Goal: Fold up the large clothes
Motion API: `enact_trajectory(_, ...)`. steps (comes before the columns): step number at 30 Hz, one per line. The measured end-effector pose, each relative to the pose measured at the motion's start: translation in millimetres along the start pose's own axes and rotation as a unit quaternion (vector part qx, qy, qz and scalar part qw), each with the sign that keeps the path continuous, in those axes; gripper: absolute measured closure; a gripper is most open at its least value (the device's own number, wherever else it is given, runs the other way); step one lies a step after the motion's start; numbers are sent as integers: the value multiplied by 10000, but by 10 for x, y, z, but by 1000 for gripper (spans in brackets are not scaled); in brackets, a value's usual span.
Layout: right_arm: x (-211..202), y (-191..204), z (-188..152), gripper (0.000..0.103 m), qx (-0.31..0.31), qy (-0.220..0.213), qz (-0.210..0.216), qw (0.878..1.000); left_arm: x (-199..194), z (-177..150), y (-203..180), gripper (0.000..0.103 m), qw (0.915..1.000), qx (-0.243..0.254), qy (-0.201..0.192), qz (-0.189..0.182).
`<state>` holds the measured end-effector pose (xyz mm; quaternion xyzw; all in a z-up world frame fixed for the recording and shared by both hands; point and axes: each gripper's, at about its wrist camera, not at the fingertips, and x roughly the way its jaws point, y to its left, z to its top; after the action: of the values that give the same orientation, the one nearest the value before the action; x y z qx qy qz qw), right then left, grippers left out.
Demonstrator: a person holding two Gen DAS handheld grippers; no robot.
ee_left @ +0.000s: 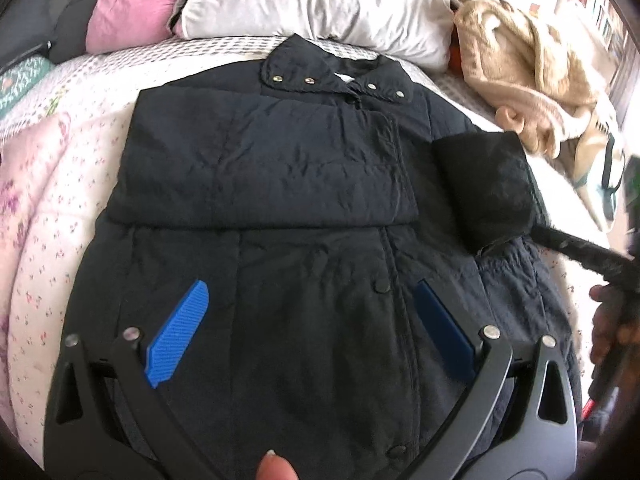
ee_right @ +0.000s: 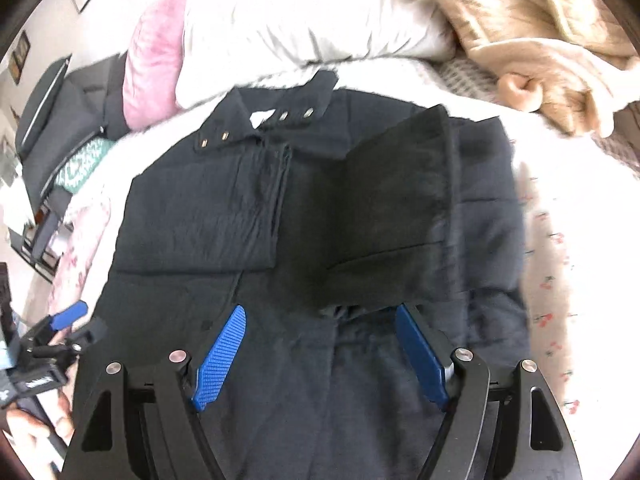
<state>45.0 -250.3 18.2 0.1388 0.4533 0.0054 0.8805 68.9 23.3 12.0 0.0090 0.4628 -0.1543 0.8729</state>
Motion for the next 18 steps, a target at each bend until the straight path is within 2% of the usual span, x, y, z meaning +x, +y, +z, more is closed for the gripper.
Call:
enact_trajectory(5,-145,-475,73,24,515,-278,-157,9982,147,87,-433,1,9988,494,63,25)
enact_trajectory(8,-263,-902,81,24,1072,-526,-389,9921,290,149,-790,1,9964,819,118,-203)
enact_trajectory(11,-318,-1234,61,25,1460,-601,-293,9870,438,196,-1188,1,9921,1156,59,-482)
enact_trajectory(14,-335,-1426,30,26,1628,-675,-251,9840,552,218,-1629,1,9850,1519,-28,-819)
enact_trajectory(18,-315,-1551,12,26,1747,-667,-204,9821,661,225,-2163,1,9733,2045,-138,-1033)
